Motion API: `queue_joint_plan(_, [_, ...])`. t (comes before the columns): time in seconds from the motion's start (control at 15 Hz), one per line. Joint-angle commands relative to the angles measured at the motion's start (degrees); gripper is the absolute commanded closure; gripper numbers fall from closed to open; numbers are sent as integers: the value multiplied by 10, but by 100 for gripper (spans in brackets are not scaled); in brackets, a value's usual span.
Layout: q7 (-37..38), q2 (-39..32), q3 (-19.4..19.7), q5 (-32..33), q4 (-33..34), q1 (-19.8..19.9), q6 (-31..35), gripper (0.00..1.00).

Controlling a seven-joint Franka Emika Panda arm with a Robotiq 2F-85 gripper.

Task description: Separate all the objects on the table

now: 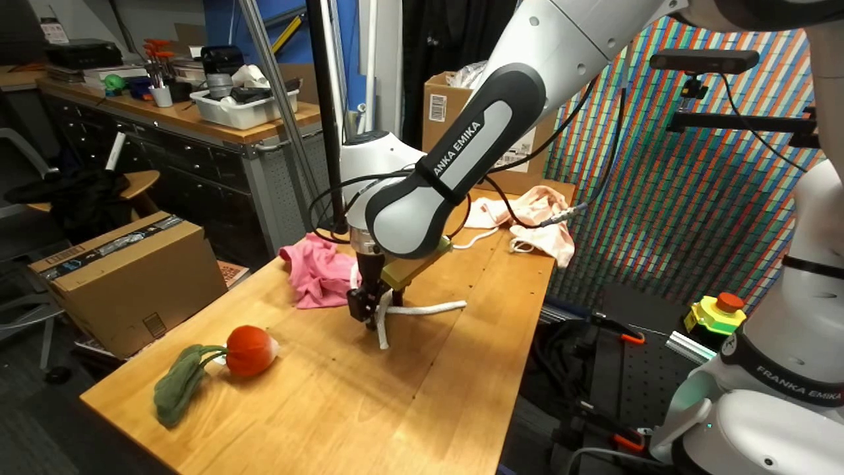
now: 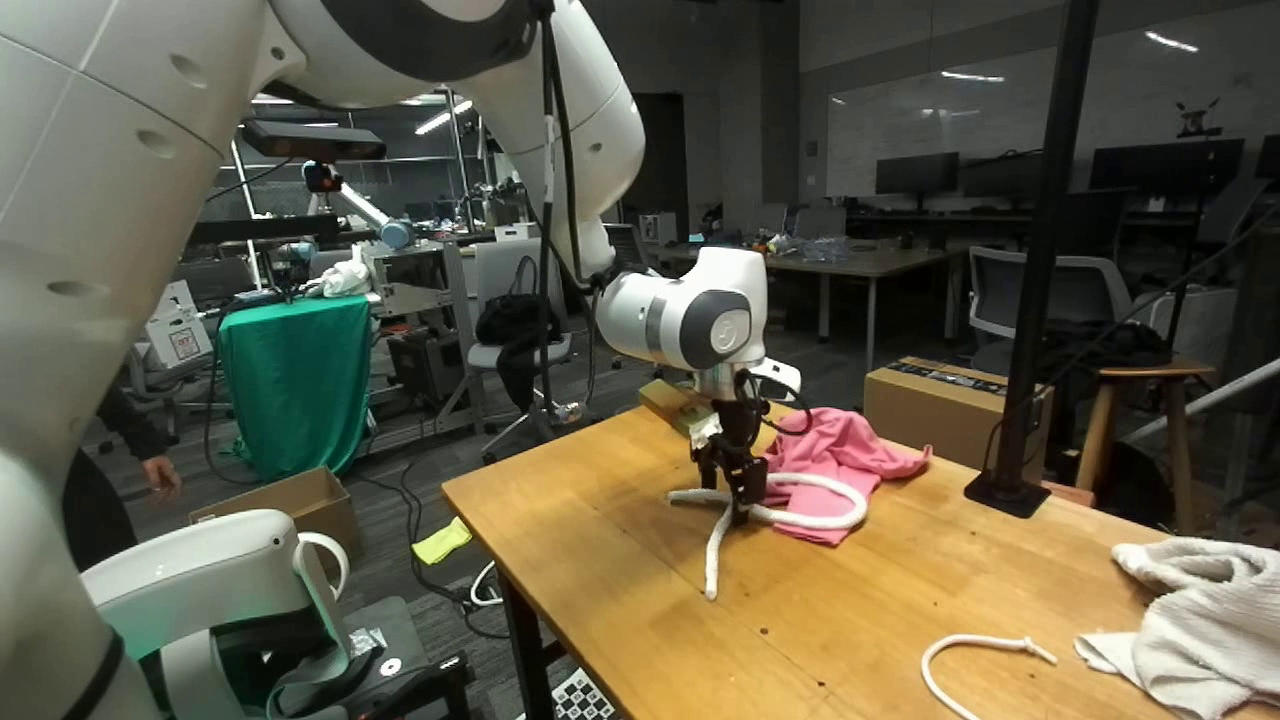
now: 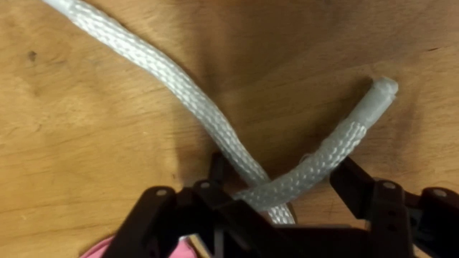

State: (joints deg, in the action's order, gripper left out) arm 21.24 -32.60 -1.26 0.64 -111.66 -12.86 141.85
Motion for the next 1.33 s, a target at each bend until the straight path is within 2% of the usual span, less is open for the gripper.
queue_joint_plan(0.0, [0,7,0,-3,2,-4,-8,38])
queue_joint_plan(0.07, [0,9,0,-2,0,-5,-7,41])
queue_joint_plan(0.13, [0,12,0,-1,-2,-5,-7,58])
queue_joint_plan(0.33, [2,20,2,4,-9,-8,-6,84])
queue_joint_plan(0.47, [2,27,3,7,-15,-9,-6,95])
queue_joint_plan(0.6, [2,33,4,11,-21,-11,-4,98])
queue_joint_plan(0.67, [1,38,5,13,-25,-12,-3,95])
queue_joint_plan(0.93, [-5,70,4,20,-53,-11,2,96])
queue_joint_plan(1.27, [-22,165,-4,37,-130,-6,10,96])
